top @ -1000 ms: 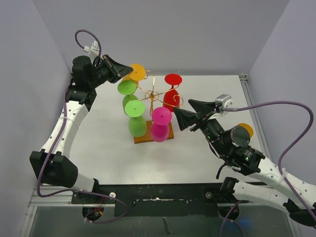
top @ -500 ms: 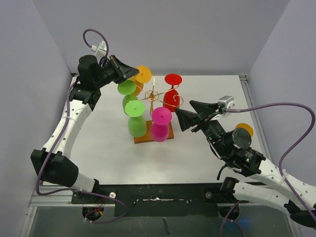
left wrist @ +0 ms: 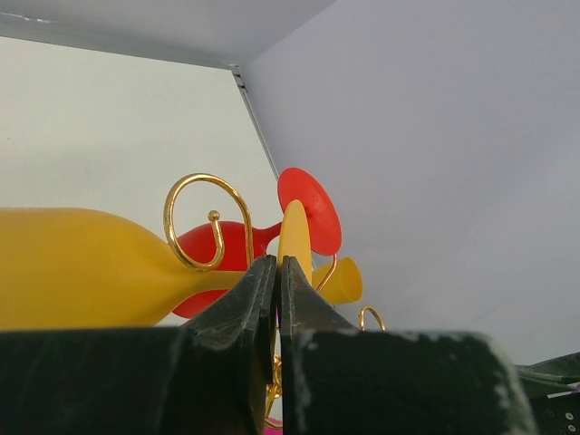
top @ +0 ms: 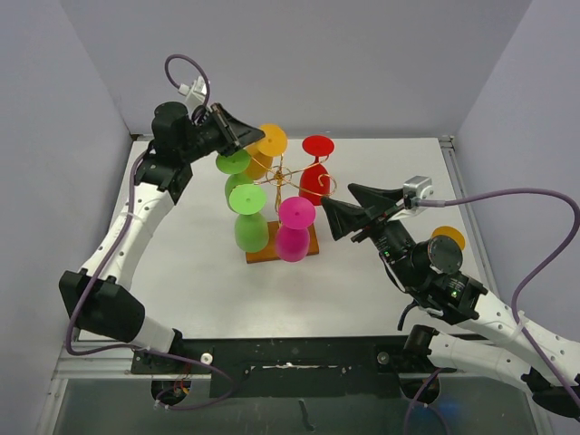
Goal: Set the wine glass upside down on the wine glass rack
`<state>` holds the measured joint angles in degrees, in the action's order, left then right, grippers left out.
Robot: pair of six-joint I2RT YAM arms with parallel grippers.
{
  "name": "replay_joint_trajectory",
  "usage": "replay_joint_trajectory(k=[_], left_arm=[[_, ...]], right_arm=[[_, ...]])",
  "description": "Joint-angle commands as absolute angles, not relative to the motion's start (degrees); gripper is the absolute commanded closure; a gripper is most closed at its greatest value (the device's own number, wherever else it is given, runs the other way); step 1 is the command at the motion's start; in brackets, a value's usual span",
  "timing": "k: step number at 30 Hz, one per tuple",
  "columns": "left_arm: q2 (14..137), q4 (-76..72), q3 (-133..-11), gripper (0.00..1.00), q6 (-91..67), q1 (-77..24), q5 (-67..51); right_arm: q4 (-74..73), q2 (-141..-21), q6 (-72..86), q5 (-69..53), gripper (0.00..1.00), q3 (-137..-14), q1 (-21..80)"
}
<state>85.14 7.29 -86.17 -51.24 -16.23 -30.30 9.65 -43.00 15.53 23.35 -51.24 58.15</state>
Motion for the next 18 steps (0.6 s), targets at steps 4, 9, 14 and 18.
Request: replay_joint_trajectory(k=[4,9,14,18], left_arm=[[87.55,3.69,-91.16,1.0,-49.93,-17.62,-30.49],[89.07,2.98,-93.51,1.0,-49.63,-17.58,-29.61],[91.1,3.43,-96.13,1.0,-49.66,-17.57,-28.8],[92.31,3.51,-97.69,1.0,-49.99,-17.46,-28.46]], right_arm=[[13.25,-42.2,16.08,23.69,0.3,-51.15,58.01],[13.26,-42.45,15.94,23.69,0.3,-51.48,57.98],[11.78,-42.12,17.2,23.23,0.3,-52.16,58.01],[12.53,-40.07,18.22,22.0,0.3,-51.6,57.94]])
